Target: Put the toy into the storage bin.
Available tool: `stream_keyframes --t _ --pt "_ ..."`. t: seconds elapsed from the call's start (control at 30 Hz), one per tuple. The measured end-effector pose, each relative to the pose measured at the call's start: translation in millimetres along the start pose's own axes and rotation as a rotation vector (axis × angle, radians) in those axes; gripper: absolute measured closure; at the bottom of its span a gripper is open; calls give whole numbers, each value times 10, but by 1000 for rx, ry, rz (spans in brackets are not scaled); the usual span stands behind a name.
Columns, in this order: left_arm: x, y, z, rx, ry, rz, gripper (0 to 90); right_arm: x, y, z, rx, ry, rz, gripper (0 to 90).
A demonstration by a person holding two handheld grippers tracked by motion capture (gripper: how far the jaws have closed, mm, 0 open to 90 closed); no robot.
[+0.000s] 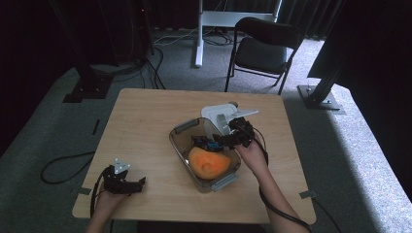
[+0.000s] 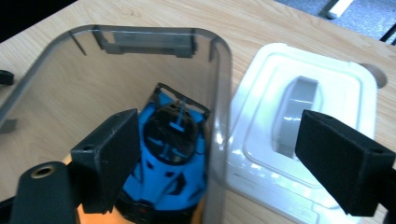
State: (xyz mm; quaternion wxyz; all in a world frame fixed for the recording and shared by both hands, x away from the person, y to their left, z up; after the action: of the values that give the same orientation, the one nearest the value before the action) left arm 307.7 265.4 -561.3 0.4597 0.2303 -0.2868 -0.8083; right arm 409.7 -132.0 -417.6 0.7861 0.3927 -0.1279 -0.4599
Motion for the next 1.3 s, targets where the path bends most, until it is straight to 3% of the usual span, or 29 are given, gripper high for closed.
stream_keyframes --t 0.23,0.4,0.5,0.73,0.93,1.1,1.3 --pt "0 -3 4 0 1 -1 3 129 -34 49 23 -10 -15 142" --pt "1 -4 4 0 1 0 3 243 -70 82 38 -53 -9 143" --pt "2 -4 4 0 1 2 3 333 -97 92 44 -44 -33 143" --pt "2 -4 4 -1 1 2 3 537 -187 98 54 -97 -75 136" --pt "2 -4 4 0 1 2 3 640 -266 51 55 -61 -89 136" --pt "2 -5 5 -1 1 2 3 680 -312 9 62 -58 -87 136" --pt "2 -6 6 -1 1 2 3 768 -363 -10 88 -6 -159 131"
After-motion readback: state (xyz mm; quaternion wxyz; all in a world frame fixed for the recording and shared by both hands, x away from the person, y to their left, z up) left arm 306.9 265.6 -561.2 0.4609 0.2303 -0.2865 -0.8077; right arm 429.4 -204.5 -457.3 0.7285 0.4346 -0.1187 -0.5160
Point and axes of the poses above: each handheld gripper's, and its own axes: z roughly backward along the jaws, y roughly out of its top, x roughly to its right, the point moved 2 cm from there along -z, roughly forward along the jaws, and after that the axes turned 8 degrees about -z, right-handed, at the moved point
